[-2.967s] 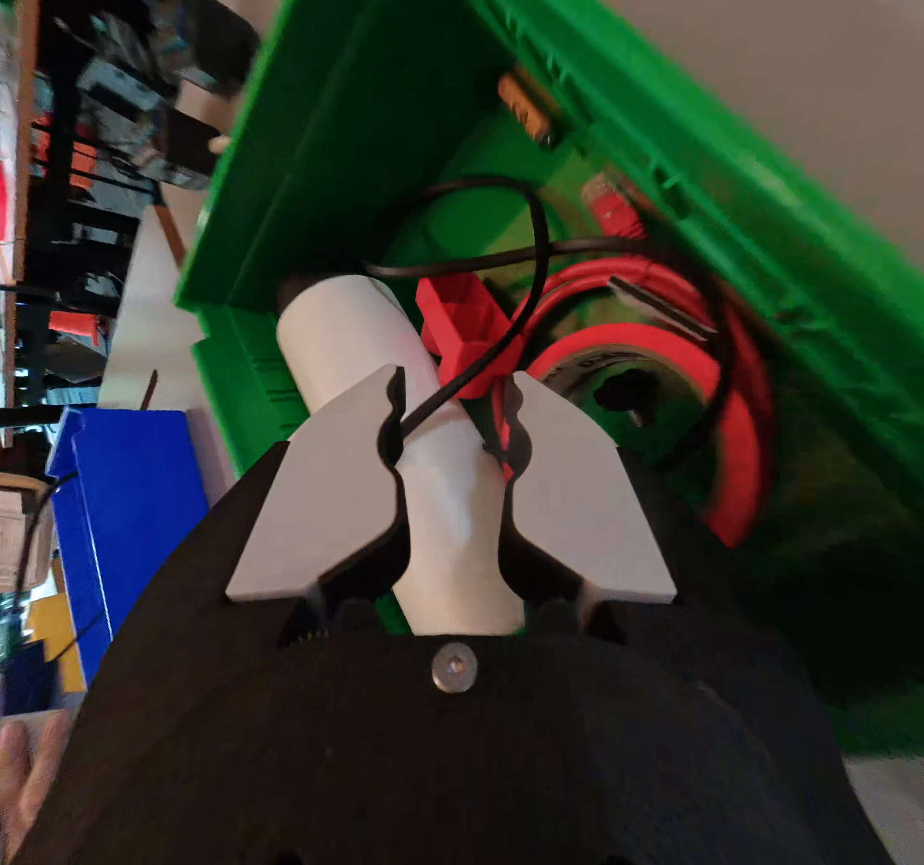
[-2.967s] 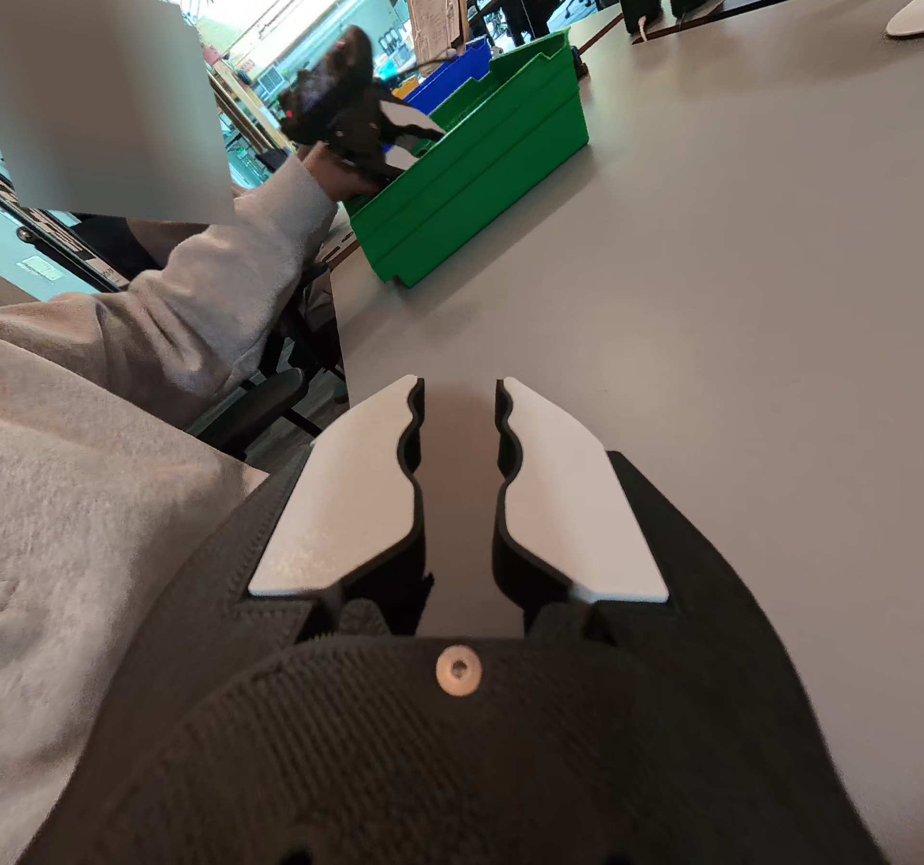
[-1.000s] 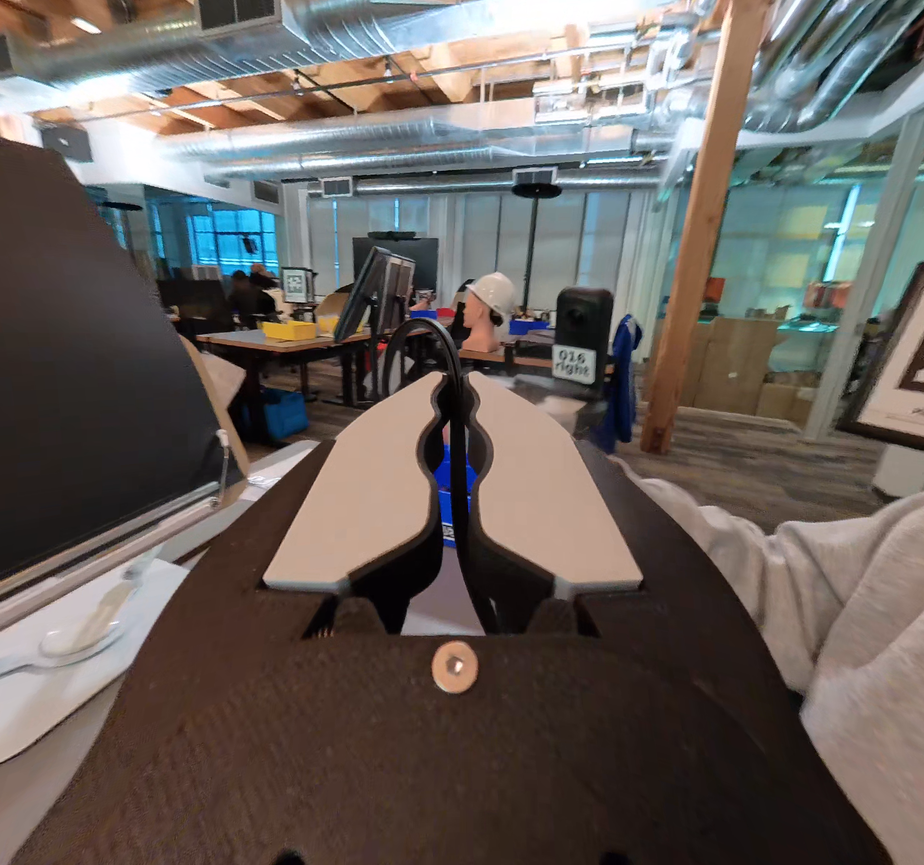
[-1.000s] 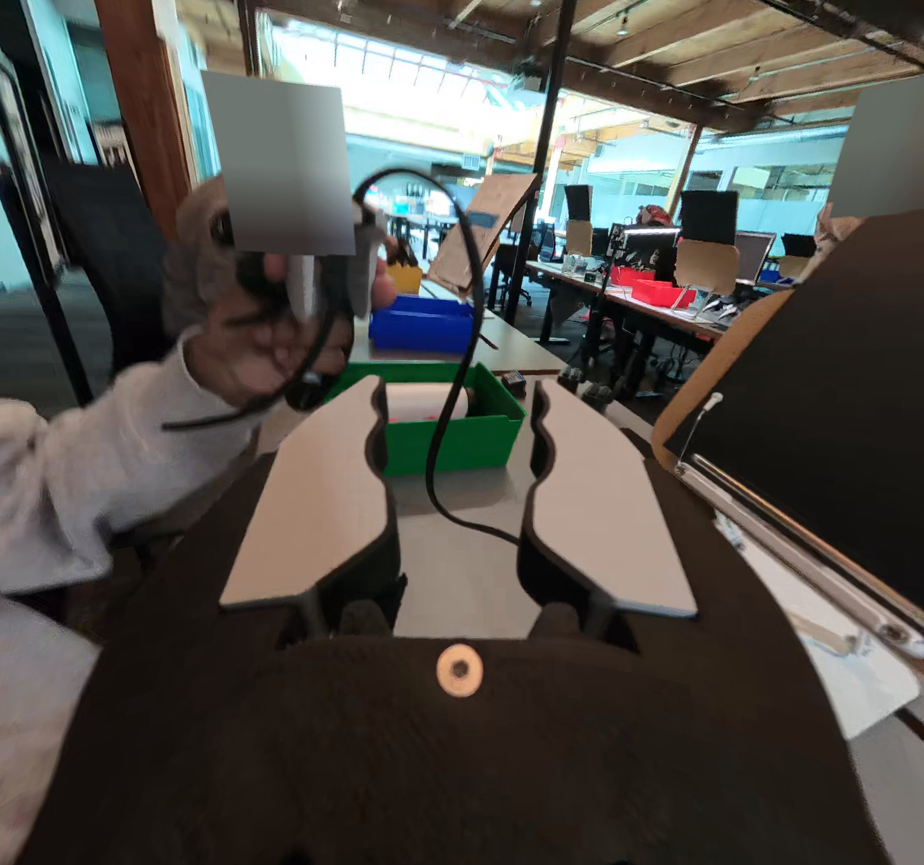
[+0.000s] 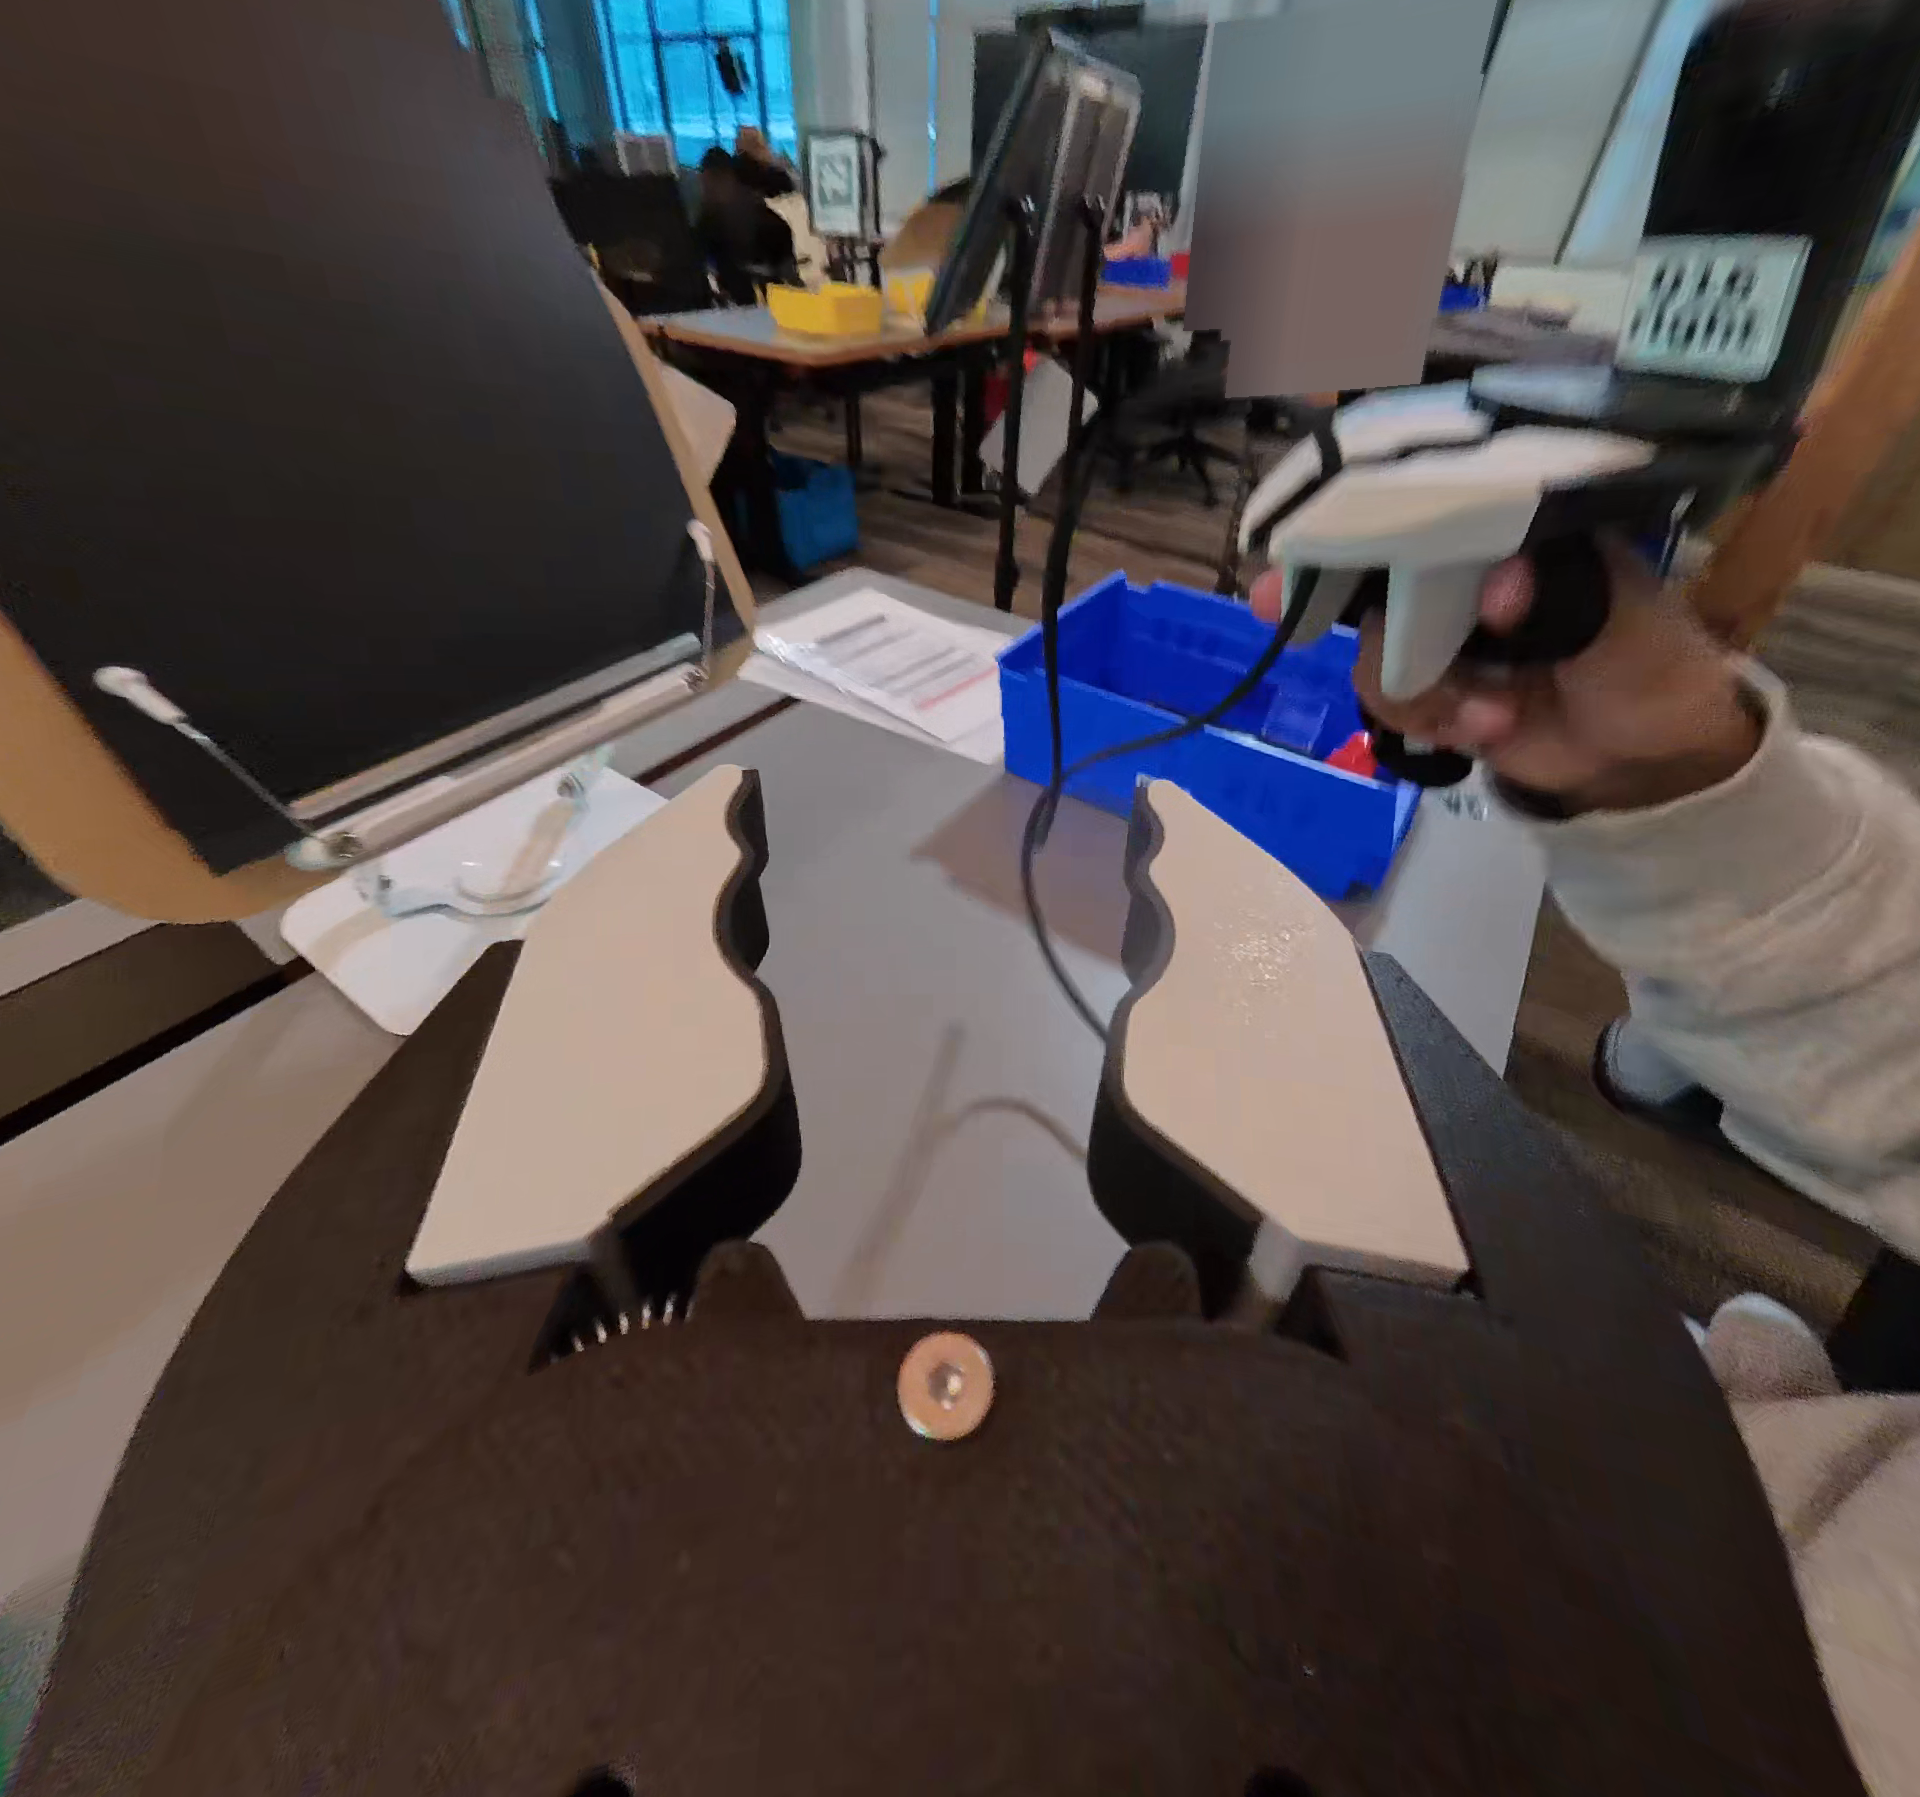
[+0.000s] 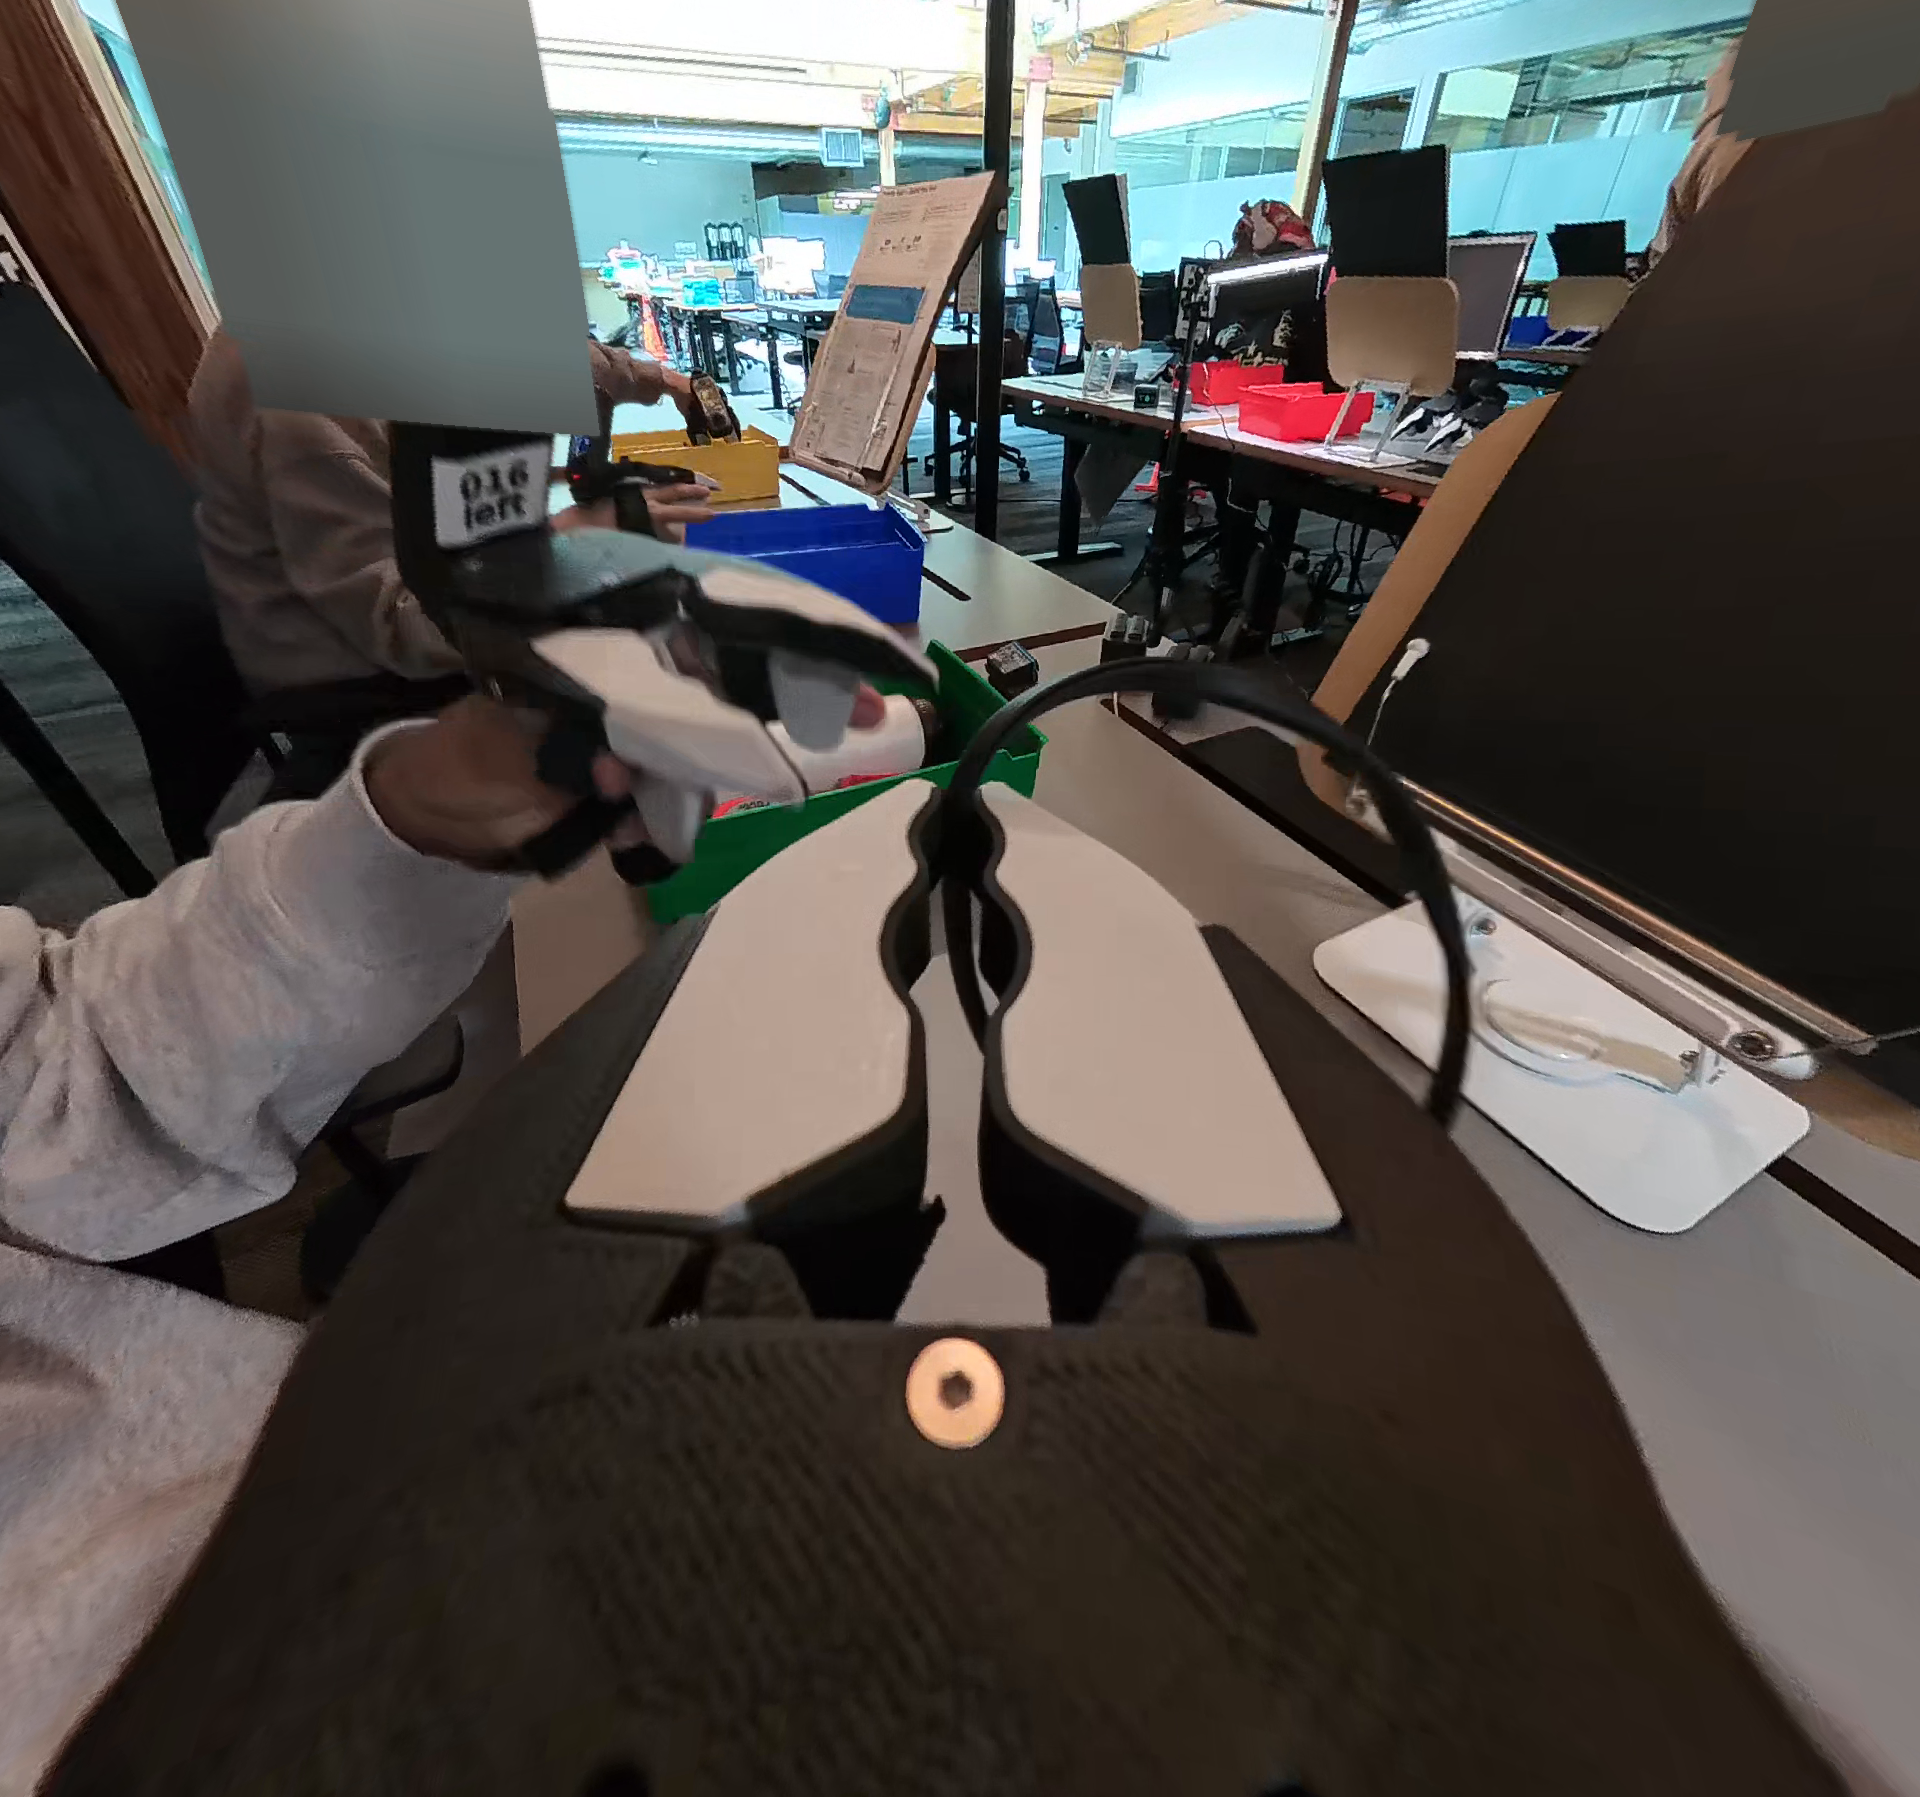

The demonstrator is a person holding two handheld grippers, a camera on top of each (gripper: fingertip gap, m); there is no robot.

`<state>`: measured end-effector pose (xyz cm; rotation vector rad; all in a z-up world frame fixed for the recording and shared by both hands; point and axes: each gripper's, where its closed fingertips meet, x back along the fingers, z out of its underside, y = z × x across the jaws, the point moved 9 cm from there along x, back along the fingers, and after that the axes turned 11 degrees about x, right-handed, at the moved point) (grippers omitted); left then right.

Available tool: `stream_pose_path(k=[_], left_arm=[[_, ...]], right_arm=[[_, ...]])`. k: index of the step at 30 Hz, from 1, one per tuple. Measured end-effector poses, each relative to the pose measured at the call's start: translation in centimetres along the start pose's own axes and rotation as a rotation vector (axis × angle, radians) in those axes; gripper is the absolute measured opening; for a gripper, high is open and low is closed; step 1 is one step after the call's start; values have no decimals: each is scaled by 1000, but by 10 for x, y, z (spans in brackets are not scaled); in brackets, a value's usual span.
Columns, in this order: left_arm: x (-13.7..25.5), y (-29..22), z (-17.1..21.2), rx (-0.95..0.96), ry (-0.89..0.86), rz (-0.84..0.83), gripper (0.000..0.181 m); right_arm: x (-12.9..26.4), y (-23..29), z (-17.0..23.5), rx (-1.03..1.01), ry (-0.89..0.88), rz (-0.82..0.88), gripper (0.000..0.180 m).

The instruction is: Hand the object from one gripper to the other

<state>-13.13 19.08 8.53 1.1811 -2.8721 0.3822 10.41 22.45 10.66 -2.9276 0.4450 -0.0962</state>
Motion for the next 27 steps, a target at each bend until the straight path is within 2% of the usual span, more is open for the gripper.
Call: stream_pose_path(k=[7, 11, 14, 15, 19, 20, 27], left_arm=[[-55, -38, 49, -133, 166, 93, 68], [-68, -53, 66, -211, 181, 177, 72], [-79, -57, 82, -210, 258, 213, 72], [-81, -58, 87, -195, 266, 221, 67], [-86, -58, 94, -154, 214, 197, 4], [-85, -59, 94, -152, 194, 204, 0], [-80, -59, 88, -132, 186, 253, 0]], right_arm=[[20, 1, -17, -5, -5, 2, 4], [26, 8, -26, -95, -85, -118, 4], [28, 14, -33, -162, -157, -206, 4], [28, 15, -34, -174, -171, -224, 5], [28, 23, -41, -188, -203, -269, 5], [29, 25, -42, -180, -202, -267, 4], [35, 29, -50, -74, -172, -174, 4]])
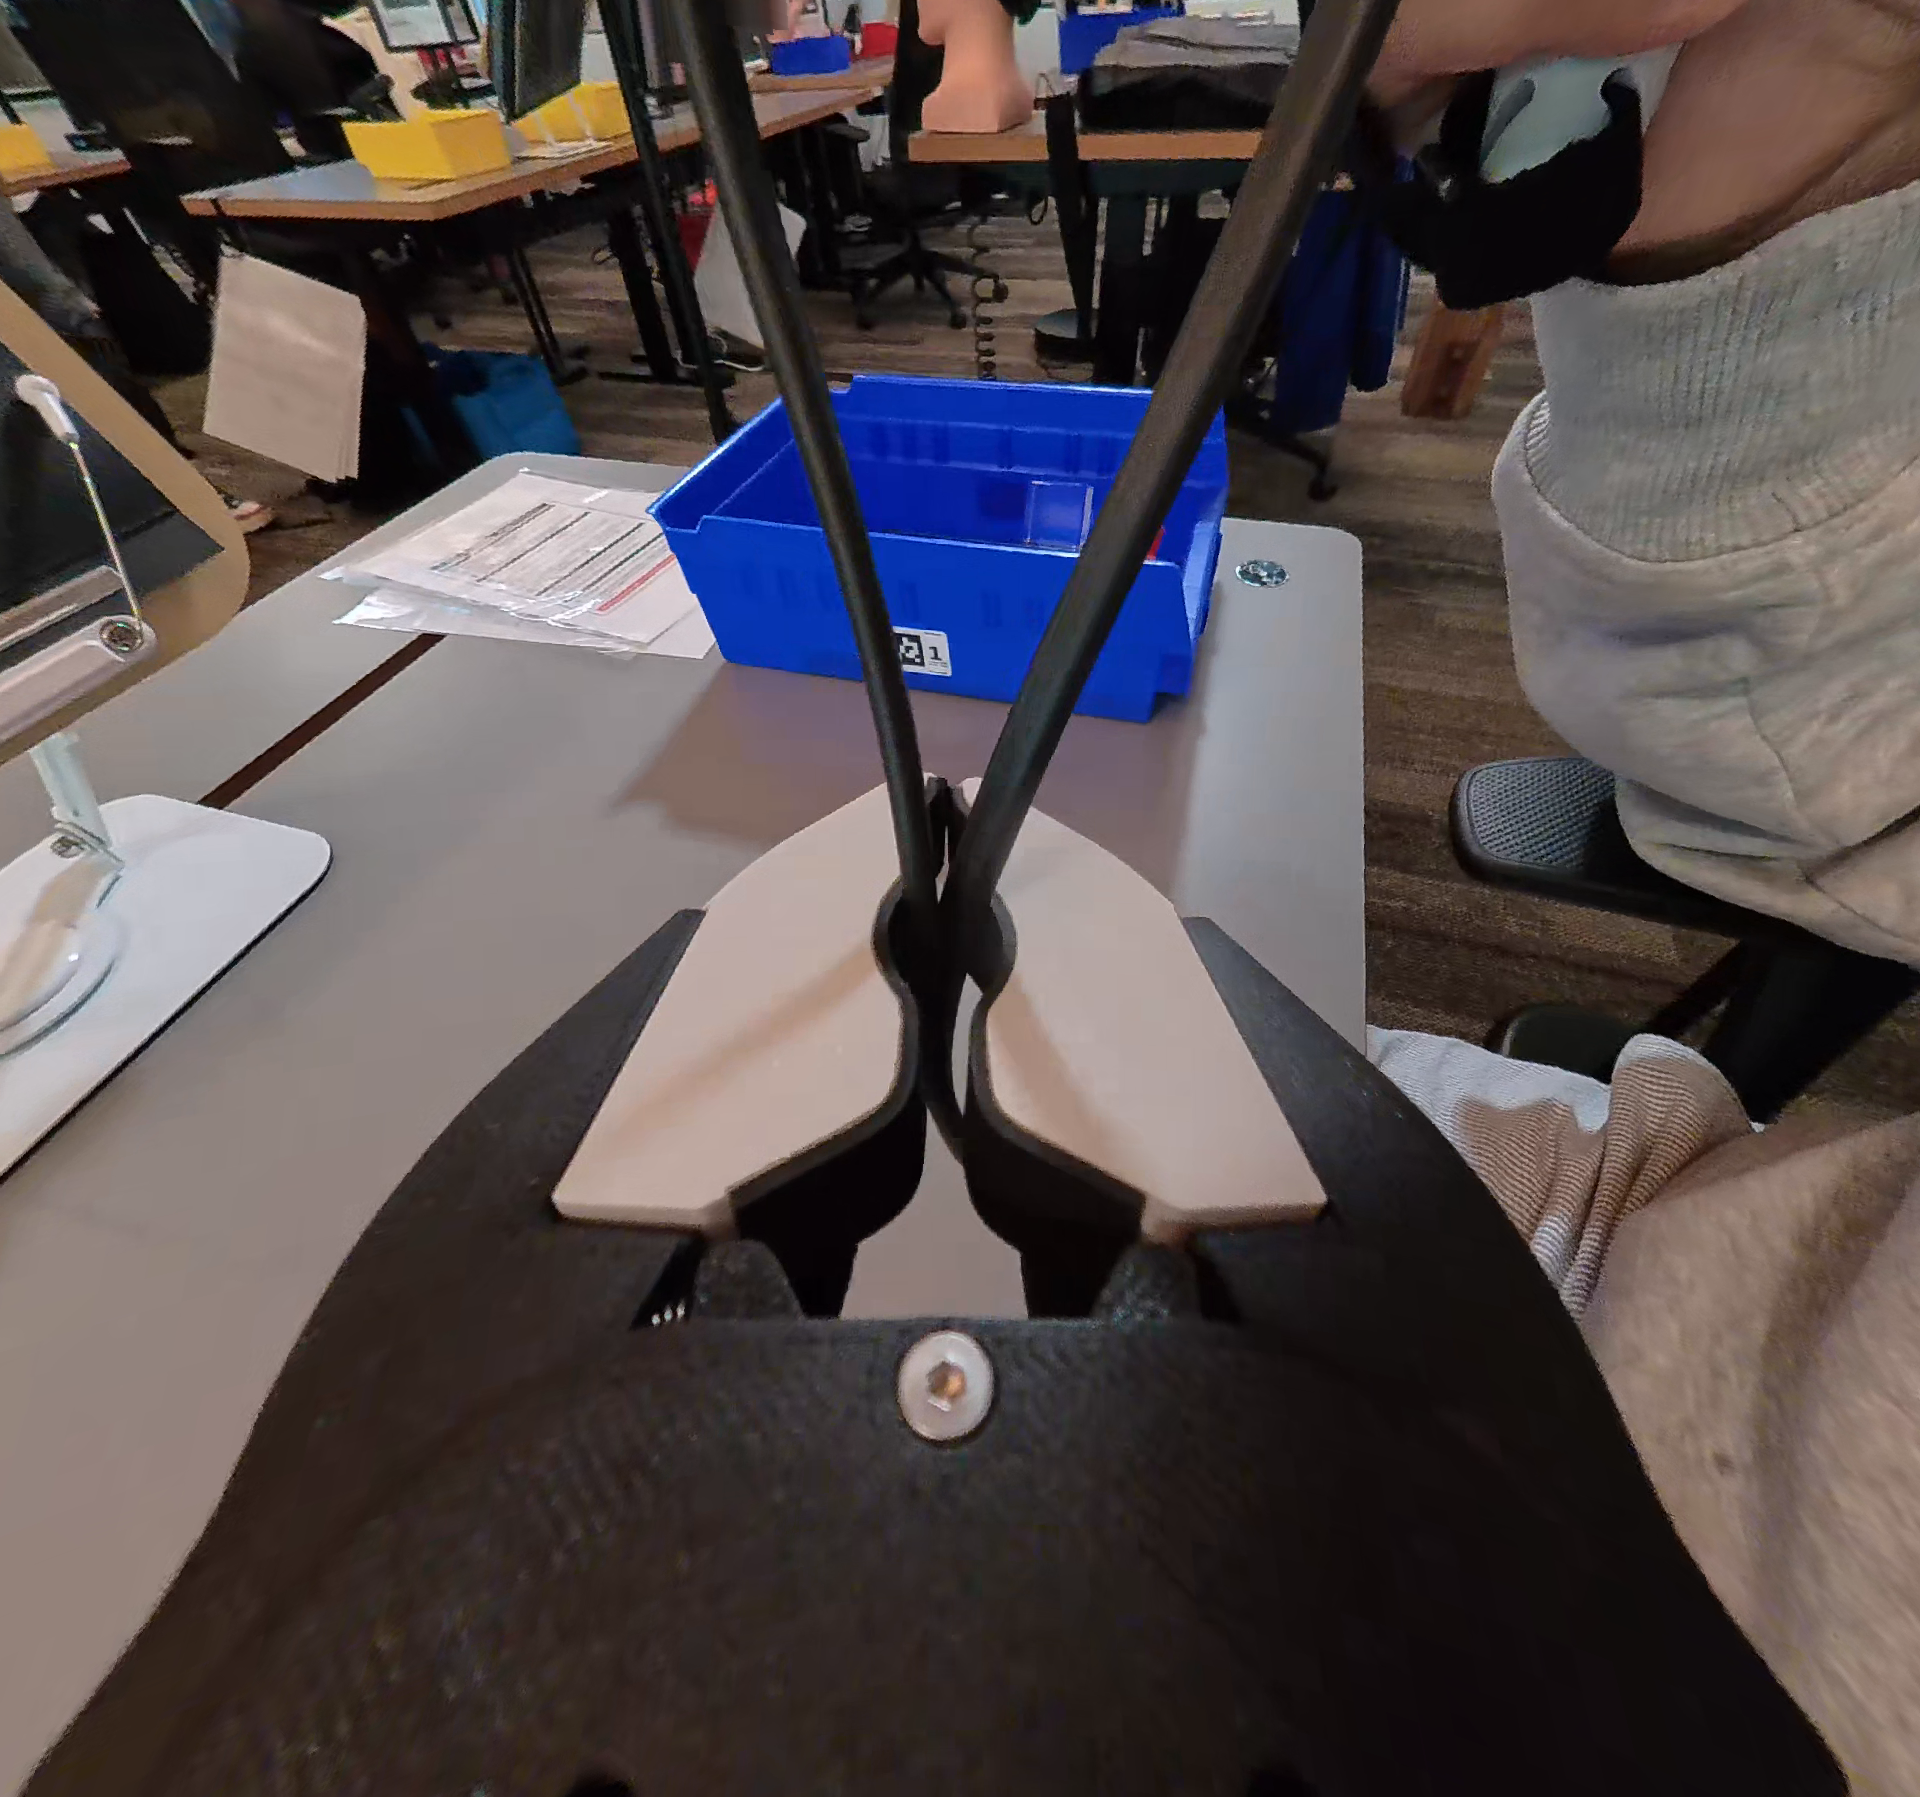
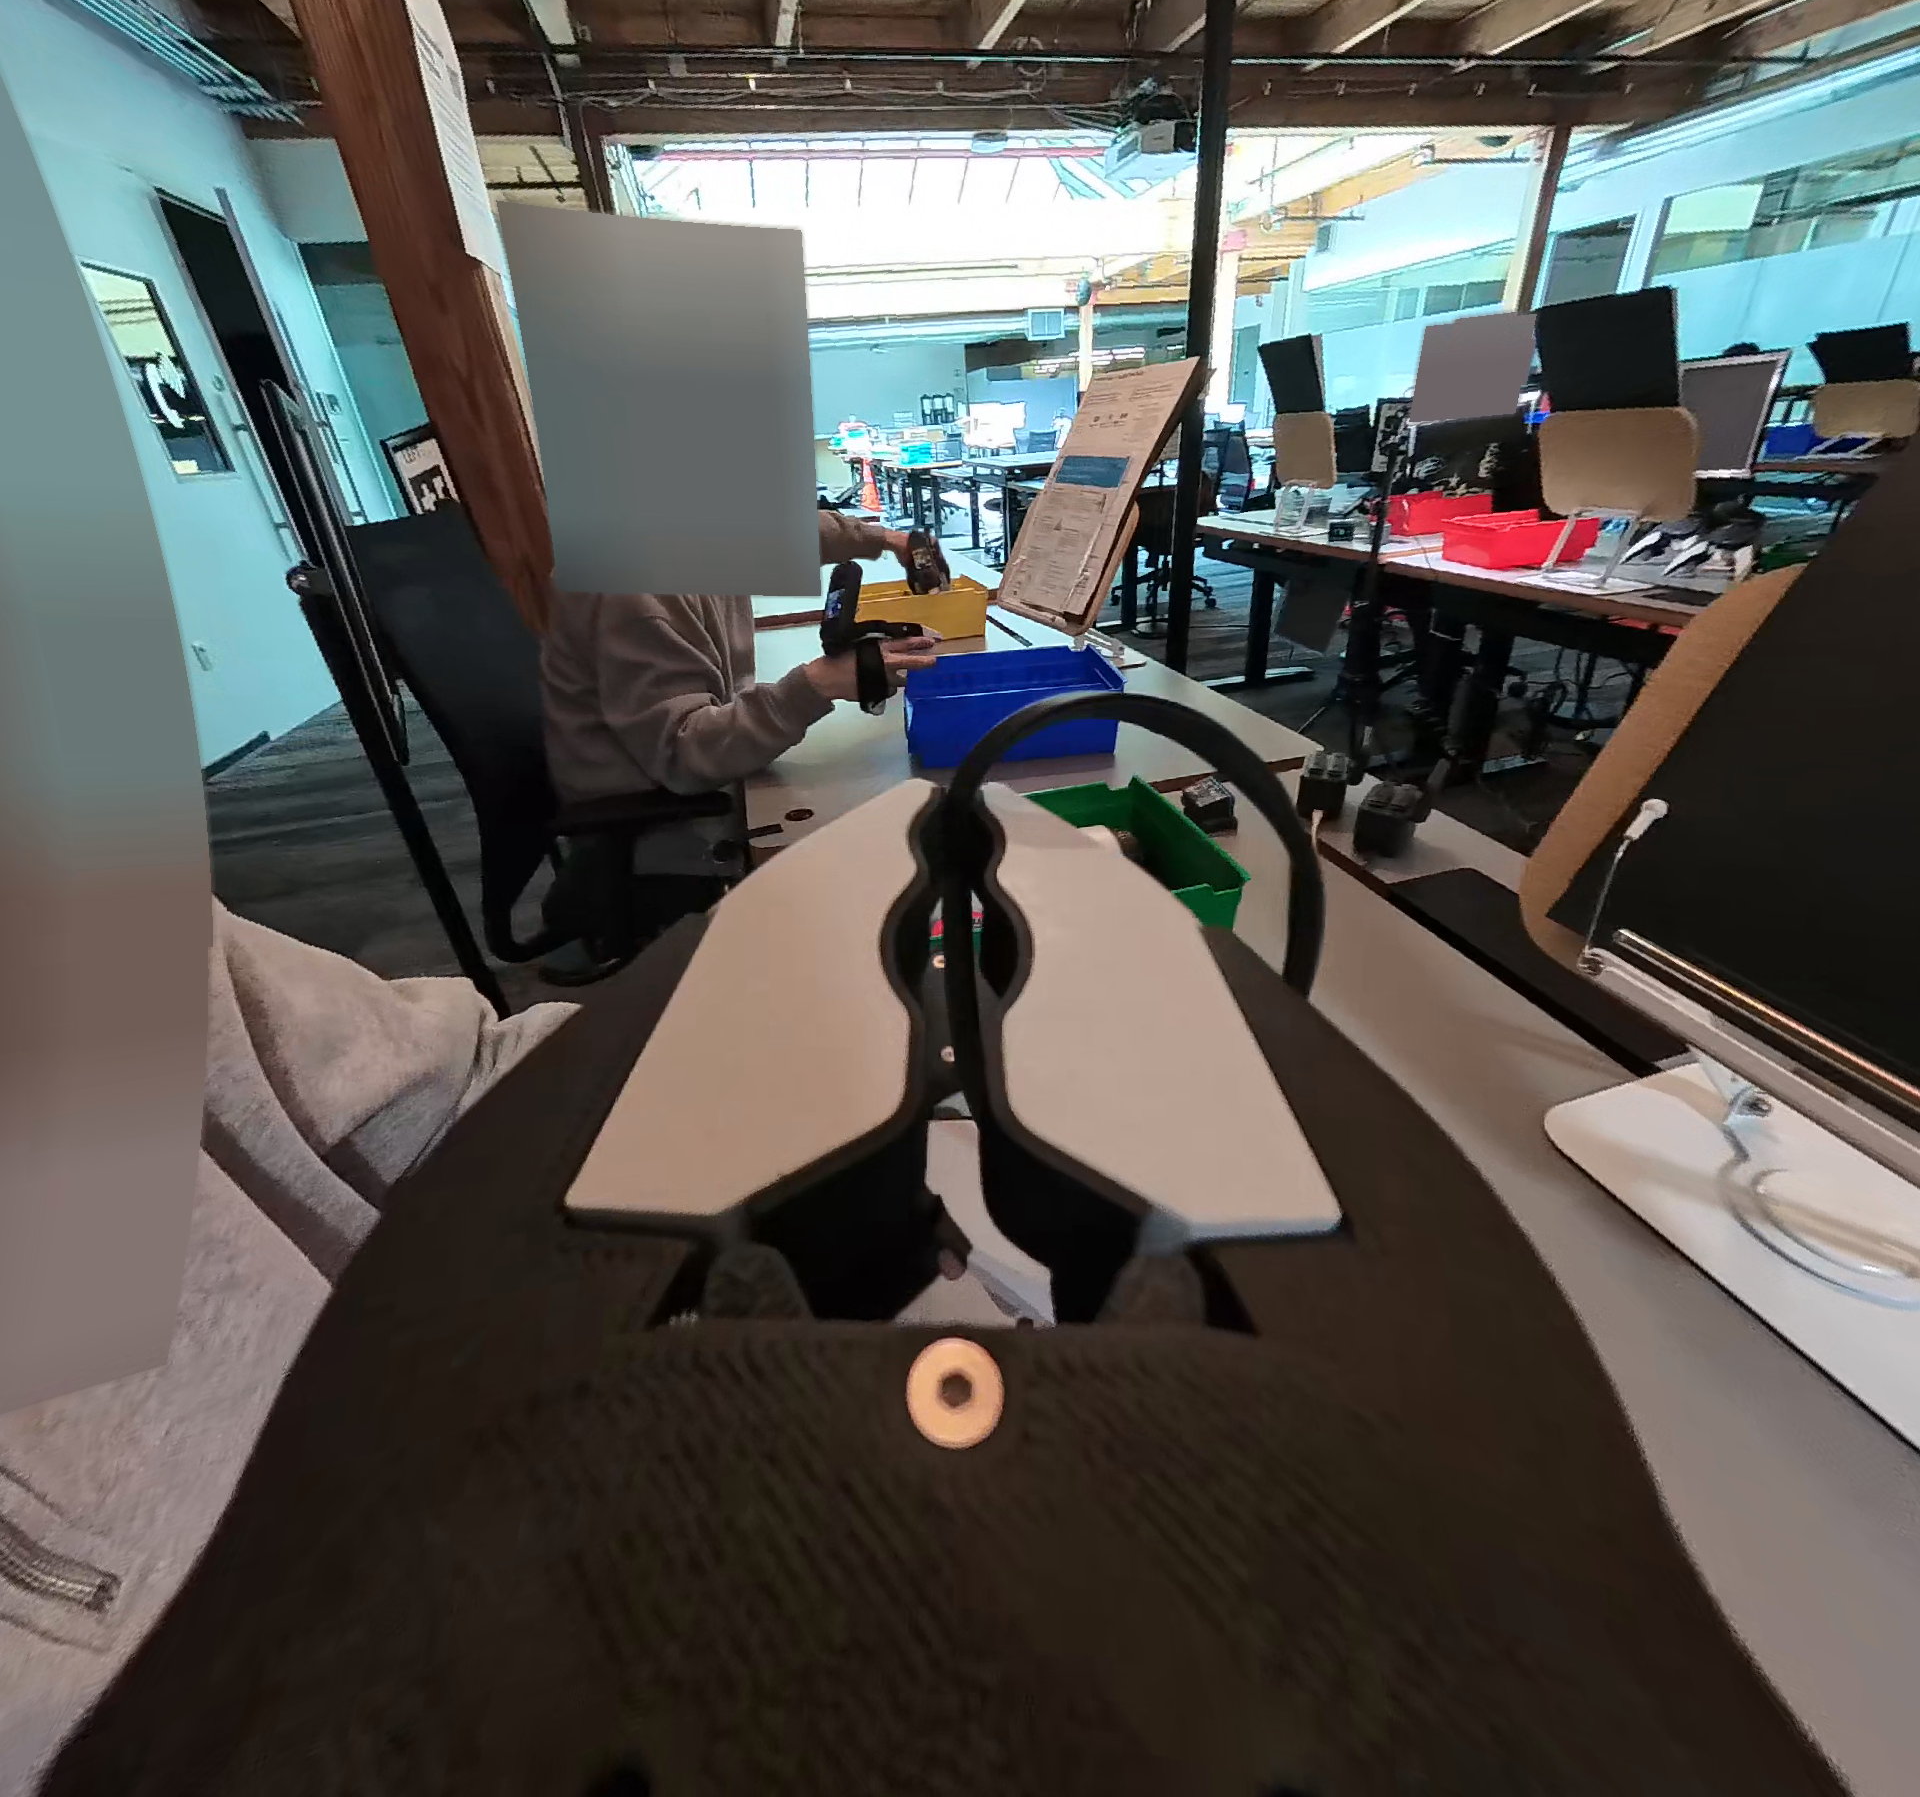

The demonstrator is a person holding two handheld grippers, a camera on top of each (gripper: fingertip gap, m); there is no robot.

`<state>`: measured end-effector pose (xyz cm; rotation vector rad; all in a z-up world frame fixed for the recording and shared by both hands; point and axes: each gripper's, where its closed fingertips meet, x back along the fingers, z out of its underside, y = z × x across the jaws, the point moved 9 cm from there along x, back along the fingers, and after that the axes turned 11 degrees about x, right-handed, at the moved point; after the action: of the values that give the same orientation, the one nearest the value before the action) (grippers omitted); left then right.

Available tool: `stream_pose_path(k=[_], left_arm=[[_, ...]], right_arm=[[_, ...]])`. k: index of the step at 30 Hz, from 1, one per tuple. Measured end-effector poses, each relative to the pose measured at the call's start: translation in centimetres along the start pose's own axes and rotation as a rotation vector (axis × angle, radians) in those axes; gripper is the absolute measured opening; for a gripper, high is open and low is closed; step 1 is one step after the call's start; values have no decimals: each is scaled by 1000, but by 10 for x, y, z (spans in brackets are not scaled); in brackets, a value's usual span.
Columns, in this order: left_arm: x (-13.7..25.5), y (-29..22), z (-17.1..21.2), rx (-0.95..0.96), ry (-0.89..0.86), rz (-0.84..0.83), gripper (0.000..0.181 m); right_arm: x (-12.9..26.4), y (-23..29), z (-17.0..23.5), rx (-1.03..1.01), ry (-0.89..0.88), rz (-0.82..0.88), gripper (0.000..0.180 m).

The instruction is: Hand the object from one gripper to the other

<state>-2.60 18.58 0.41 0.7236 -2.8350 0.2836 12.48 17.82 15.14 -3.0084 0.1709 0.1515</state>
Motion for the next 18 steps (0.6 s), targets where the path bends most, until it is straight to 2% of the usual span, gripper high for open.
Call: stream_pose_path(k=[5, 7, 18], left_arm=[[2, -3, -2, -17, -4, 18, 1], [2, -5, -2, -23, -10, 25, 17], [-1, -1, 3, -10, -17, 19, 12]], right_arm=[[3, -1, -2, 9, -1, 19, 4], [4, -1, -2, -4, -11, 12, 4], [3, 4, -5, 11, -7, 5, 4]])
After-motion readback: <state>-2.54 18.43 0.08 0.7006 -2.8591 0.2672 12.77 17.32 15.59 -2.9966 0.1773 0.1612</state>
